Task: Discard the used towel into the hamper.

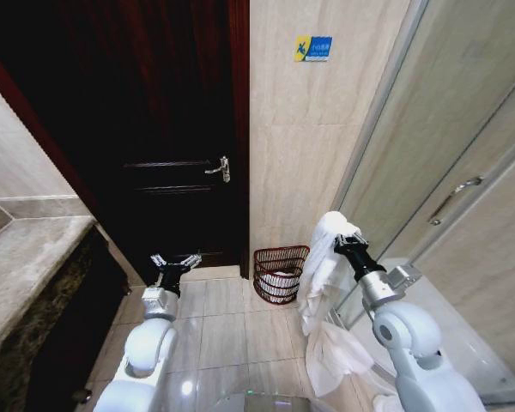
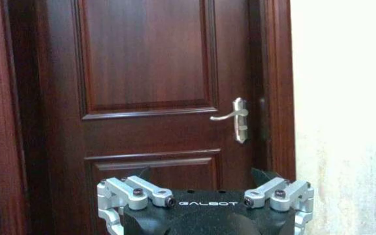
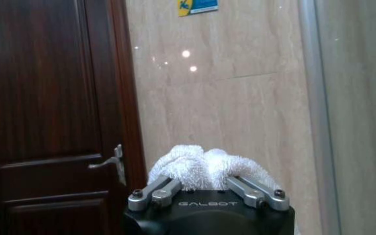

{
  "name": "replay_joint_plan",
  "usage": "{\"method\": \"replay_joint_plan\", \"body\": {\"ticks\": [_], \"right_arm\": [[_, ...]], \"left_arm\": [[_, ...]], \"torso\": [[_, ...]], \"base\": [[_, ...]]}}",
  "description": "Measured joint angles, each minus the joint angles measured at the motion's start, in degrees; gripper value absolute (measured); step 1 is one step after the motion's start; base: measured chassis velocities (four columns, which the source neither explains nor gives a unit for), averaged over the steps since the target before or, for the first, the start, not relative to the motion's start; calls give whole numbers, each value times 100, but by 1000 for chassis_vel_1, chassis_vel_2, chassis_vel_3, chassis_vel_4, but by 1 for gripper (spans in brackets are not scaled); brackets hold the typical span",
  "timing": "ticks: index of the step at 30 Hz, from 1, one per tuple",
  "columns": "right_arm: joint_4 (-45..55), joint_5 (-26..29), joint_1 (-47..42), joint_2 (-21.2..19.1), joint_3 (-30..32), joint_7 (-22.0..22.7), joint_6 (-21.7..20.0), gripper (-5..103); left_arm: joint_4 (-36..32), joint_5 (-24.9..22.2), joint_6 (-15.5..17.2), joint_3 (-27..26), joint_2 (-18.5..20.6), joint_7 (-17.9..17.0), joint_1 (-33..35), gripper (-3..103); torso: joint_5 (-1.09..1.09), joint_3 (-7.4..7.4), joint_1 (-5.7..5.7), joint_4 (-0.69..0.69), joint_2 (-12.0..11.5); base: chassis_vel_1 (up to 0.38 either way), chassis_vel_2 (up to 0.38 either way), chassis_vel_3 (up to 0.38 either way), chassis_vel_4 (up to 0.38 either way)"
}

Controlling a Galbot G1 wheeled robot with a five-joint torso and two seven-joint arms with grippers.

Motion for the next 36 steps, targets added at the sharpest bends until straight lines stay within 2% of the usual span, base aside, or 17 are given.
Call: {"method": "replay_joint_plan", "body": {"ticks": [14, 18, 22, 26, 33, 36], "right_arm": [[-45, 12, 16, -35, 135, 60, 140, 9], [-62, 9, 241, -85, 198, 236, 246, 9], [30, 61, 599, -204, 277, 410, 232, 9], [127, 415, 1215, -475, 333, 660, 31, 9], [65, 814, 2061, -648, 293, 905, -300, 9], [-151, 1182, 2867, -833, 156, 1148, -485, 9]], "left_arm": [[150, -5, -29, -27, -58, 7, -66, 100], [221, -5, -102, -169, -52, 22, -54, 100], [285, 0, -203, -342, -99, 102, -5, 100], [323, 20, -326, -447, -227, 134, 187, 100], [456, 212, -506, -390, -463, 195, 250, 100], [504, 348, -570, -266, -459, 207, 203, 100]], "torso": [[1, 0, 0, -1, 0], [1, 0, 0, -2, 0], [1, 0, 1, -1, 0], [1, 0, 0, 0, 0], [1, 0, 0, -1, 0], [3, 1, 0, -1, 0]], "base": [[39, 44, -42, -45], [0, 0, 0, 0], [0, 0, 0, 0], [0, 0, 0, 0], [0, 0, 0, 0], [0, 0, 0, 0]]}}
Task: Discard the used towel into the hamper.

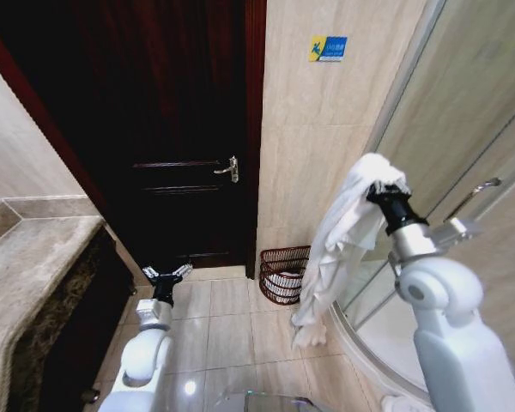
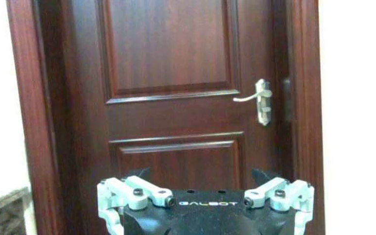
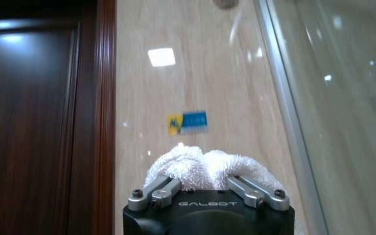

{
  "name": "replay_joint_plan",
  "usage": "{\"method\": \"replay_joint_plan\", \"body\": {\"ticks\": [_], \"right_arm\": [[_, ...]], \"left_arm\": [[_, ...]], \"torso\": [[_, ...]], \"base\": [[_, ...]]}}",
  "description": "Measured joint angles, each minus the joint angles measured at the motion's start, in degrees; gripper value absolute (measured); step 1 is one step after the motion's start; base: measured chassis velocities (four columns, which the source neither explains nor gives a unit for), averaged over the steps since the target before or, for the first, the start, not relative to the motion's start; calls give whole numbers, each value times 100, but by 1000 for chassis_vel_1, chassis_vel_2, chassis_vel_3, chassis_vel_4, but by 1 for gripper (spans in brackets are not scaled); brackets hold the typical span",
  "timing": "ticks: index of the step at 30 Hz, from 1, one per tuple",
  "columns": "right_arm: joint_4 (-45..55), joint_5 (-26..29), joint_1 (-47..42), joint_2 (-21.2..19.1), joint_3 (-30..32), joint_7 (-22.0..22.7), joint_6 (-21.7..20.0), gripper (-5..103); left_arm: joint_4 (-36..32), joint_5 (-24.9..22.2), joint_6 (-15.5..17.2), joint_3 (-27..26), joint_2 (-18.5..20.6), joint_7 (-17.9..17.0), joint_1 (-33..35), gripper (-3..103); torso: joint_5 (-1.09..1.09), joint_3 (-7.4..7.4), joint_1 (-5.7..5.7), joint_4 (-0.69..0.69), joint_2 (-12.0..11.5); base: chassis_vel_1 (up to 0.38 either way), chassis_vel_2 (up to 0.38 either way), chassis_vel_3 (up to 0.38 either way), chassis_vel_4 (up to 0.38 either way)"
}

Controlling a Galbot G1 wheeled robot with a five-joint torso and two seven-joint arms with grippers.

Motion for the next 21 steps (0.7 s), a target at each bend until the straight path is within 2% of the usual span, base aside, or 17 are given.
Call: {"method": "replay_joint_plan", "body": {"ticks": [1, 5, 6, 9, 10, 11, 13, 15, 16, 17, 19, 20, 21], "right_arm": [[0, 0, 0, 0, 0, 0, 0, 9], [-614, 540, 1262, -346, -169, 141, -235, 9], [-614, 540, 1262, -346, -169, 141, -235, 9], [-1201, 833, 2333, -427, -345, 180, -372, 9], [-1373, 896, 2716, -445, -453, 191, -388, 9], [-1373, 896, 2716, -445, -453, 191, -388, 9], [-1787, 1018, 3551, -474, -755, 201, -421, 9], [-2372, 1119, 4378, -456, -1191, 194, -425, 9], [-2372, 1119, 4378, -456, -1191, 194, -425, 9], [-2716, 1132, 4791, -399, -1418, 171, -424, 9], [-3142, 1122, 5299, -305, -1672, 118, -404, 9], [-3613, 1061, 5847, -186, -1919, 48, -353, 9], [-3613, 1061, 5847, -186, -1919, 48, -353, 9]], "left_arm": [[0, 0, 0, 0, 0, 0, 0, 100], [-129, -105, 102, 121, -147, -10, 15, 100], [-129, -105, 102, 121, -147, -10, 15, 100], [-239, -107, 124, 174, -240, -11, 134, 100], [-258, -93, 123, 184, -243, -11, 168, 100], [-258, -93, 123, 184, -243, -11, 168, 100], [-276, -30, 102, 183, -243, -13, 218, 100], [-334, 11, 90, 154, -256, -14, 233, 100], [-334, 11, 90, 154, -256, -14, 233, 100], [-376, 11, 100, 148, -260, -16, 240, 100], [-449, 1, 130, 131, -260, -21, 258, 100], [-513, -8, 156, 110, -258, -23, 275, 100], [-513, -8, 156, 110, -258, -23, 275, 100]], "torso": [[0, 0, 0, 0, 0], [-2, 0, 0, 1, 0], [-2, 0, 0, 1, 0], [2, 1, 1, 0, 0], [1, 1, 1, 0, 0], [1, 1, 1, 0, 0], [-5, 0, 0, 1, 0], [-5, -1, -1, 0, 0], [-5, -1, -1, 0, 0], [1, 0, -1, -2, 0], [2, 1, 0, 1, -1], [-1, 1, 1, 0, -1], [-1, 1, 1, 0, -1]], "base": [[0, 0, 0, 0], [0, 0, 0, 0], [0, 0, 0, 0], [0, 0, 0, 0], [0, 0, 0, 0], [0, 0, 0, 0], [0, 0, 0, 0], [0, 0, 0, 0], [0, 0, 0, 0], [0, 0, 0, 0], [0, 0, 0, 0], [0, 0, 0, 0], [0, 0, 0, 0]]}}
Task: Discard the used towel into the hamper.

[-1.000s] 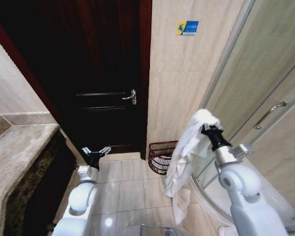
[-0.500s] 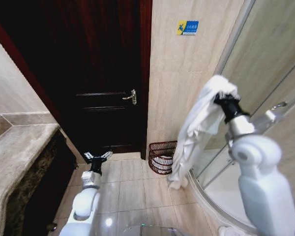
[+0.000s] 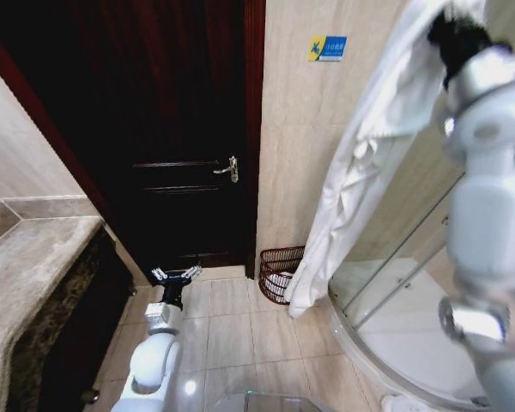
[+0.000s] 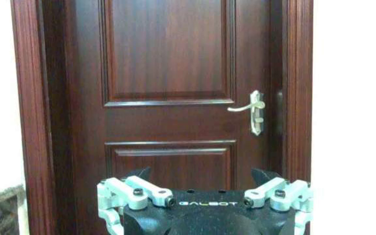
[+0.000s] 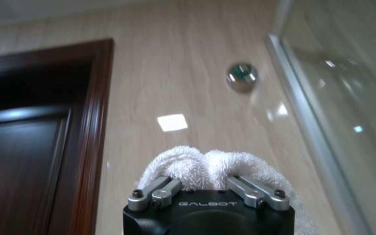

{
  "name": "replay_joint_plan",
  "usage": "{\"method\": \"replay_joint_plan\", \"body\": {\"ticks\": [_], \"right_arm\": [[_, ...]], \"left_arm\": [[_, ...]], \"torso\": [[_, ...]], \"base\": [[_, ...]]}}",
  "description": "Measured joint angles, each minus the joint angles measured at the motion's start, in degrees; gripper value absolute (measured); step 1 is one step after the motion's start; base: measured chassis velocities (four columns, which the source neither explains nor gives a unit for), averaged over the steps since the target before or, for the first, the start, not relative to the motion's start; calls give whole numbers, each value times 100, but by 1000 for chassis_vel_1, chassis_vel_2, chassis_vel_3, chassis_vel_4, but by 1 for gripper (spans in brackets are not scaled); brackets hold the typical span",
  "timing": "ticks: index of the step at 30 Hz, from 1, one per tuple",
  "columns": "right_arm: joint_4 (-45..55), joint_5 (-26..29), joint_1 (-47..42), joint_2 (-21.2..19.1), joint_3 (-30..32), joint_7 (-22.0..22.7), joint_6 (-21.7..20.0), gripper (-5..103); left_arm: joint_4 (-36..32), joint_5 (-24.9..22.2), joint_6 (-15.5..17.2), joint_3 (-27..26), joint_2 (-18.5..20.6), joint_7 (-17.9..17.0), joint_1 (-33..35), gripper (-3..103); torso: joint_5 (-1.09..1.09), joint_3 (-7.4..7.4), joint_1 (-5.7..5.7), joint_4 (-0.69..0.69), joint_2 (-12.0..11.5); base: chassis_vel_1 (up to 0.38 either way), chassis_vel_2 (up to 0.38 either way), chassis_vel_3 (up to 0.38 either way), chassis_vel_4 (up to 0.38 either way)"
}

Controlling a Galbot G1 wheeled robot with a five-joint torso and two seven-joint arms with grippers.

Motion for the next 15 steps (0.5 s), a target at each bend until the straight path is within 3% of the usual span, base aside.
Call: {"method": "replay_joint_plan", "body": {"ticks": [1, 3, 4, 7, 8, 11, 15], "right_arm": [[-590, -158, 601, 173, -259, -131, 65, 9], [-1548, -626, 1495, 413, -657, -478, 252, 9], [-1548, -626, 1495, 413, -657, -478, 252, 9], [-2854, -1256, 2540, 734, -1158, -967, 671, 9], [-2854, -1256, 2540, 734, -1158, -967, 671, 9], [-4305, -1540, 3294, 1177, -1395, -1309, 1091, 9], [-5009, -1715, 3650, 1449, -1374, -1535, 1096, 9]], "left_arm": [[-65, -6, 13, -40, 13, 2, 30, 100], [-112, -51, -68, -106, 72, 37, 149, 100], [-112, -51, -68, -106, 72, 37, 149, 100], [-115, -108, -287, -176, 118, 60, 316, 100], [-115, -108, -287, -176, 118, 60, 316, 100], [-186, -118, -383, -207, 98, 69, 369, 100], [-289, -136, -411, -273, 88, 68, 383, 100]], "torso": [[-7, -1, 0, 2, 1], [0, 0, 0, 1, 0], [0, 0, 0, 1, 0], [-7, -3, -2, -1, 1], [-7, -3, -2, -1, 1], [-1, -1, -2, 0, 0], [-5, -2, -1, 0, 1]], "base": [[0, 0, 0, 0], [0, 0, 0, 0], [0, 0, 0, 0], [0, 0, 0, 0], [0, 0, 0, 0], [0, 0, 0, 0], [0, 0, 0, 0]]}}
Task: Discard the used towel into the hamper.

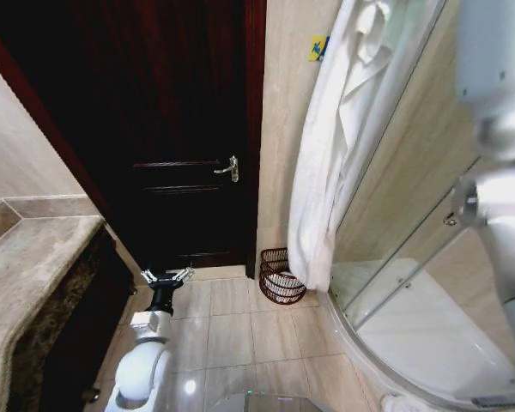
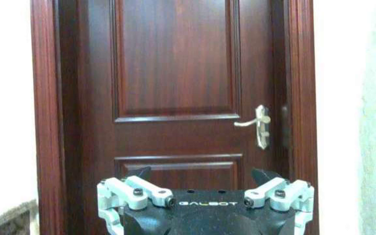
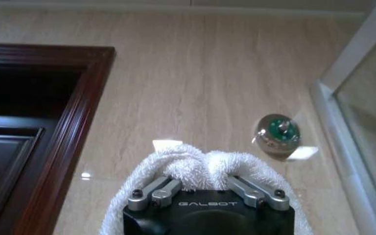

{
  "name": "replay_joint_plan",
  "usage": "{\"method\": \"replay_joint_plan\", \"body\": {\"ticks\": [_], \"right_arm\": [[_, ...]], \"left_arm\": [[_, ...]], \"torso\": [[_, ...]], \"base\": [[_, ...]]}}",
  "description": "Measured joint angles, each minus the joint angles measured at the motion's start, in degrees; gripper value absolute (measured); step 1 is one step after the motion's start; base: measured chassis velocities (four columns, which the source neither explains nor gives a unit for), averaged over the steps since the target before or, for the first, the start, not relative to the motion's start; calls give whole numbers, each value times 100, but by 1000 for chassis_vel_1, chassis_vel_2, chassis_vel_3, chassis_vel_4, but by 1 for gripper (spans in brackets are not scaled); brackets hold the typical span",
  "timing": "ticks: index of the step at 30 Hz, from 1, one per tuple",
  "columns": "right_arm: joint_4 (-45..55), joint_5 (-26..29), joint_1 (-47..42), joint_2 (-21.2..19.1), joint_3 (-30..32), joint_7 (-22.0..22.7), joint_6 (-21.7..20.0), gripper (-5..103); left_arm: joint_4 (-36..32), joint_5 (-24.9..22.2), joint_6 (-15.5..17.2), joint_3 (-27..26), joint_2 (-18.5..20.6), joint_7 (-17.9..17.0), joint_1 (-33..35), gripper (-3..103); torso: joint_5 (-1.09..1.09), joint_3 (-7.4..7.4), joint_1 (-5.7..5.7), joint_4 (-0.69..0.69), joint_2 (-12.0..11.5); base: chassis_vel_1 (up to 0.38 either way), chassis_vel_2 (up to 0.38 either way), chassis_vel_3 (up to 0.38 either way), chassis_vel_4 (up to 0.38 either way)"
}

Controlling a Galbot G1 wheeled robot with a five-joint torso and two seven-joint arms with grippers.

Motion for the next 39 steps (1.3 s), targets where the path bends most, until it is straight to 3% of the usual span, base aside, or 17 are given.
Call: {"method": "replay_joint_plan", "body": {"ticks": [6, 12, 39], "right_arm": [[153, -117, -184, 48, 63, -9, -179, 9], [420, -35, -395, 78, 66, 388, -280, 9], [675, 335, -250, -109, -358, 499, -421, 9]], "left_arm": [[-40, -108, -124, -70, 27, -1, 26, 100], [27, -161, -134, -46, 62, -2, -67, 100], [-69, -121, -40, 301, 191, -5, -202, 100]], "torso": [[6, 1, 0, -1, 0], [4, 1, 1, 0, -1], [5, 1, 1, 0, 1]], "base": [[0, 0, 0, 0], [0, 0, 0, 0], [-29, 35, 30, -33]]}}
